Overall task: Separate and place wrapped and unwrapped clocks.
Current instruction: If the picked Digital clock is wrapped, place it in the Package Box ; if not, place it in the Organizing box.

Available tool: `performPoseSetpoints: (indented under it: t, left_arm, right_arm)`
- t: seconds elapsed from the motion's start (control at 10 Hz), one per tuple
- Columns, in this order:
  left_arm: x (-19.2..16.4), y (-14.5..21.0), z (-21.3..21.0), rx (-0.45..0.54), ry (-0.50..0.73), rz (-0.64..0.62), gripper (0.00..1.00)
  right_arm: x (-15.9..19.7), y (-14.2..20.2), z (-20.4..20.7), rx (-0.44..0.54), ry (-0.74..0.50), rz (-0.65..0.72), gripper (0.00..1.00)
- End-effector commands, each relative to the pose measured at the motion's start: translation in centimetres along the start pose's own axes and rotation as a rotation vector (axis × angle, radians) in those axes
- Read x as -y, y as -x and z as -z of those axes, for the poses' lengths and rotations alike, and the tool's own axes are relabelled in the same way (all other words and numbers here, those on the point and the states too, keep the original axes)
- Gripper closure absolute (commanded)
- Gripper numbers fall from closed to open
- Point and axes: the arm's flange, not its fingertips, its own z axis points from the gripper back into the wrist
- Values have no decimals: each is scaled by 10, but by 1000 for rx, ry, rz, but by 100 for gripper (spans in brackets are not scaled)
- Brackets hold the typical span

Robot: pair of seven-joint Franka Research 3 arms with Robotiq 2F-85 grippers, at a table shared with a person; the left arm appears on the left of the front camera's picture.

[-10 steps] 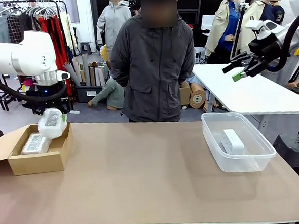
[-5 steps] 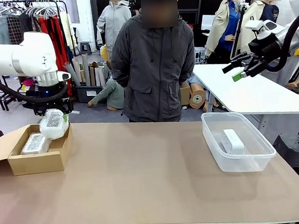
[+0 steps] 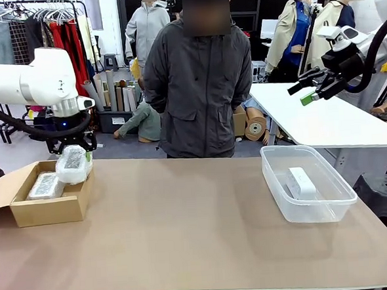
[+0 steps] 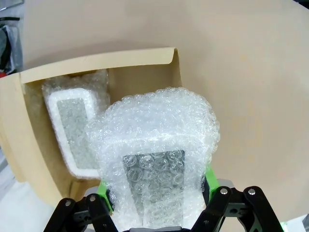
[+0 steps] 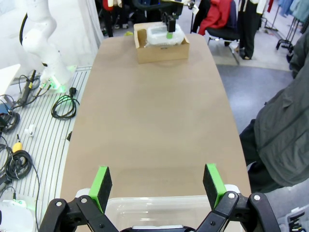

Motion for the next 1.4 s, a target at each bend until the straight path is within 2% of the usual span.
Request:
performPoseSetpoints:
  t: [0.0, 0.6, 1.3]
  left_arm:
    - [-5, 17, 4, 24, 17, 12, 100]
    - [-24, 27, 8, 16, 23, -13, 100]
    - [-42, 13, 22, -19, 39, -39, 100]
  right_arm:
    - [0, -2, -1, 2, -4, -5, 0]
    - [0, -2, -1, 2, -4, -5, 0]
    - [0, -2, -1, 2, -4, -5, 0]
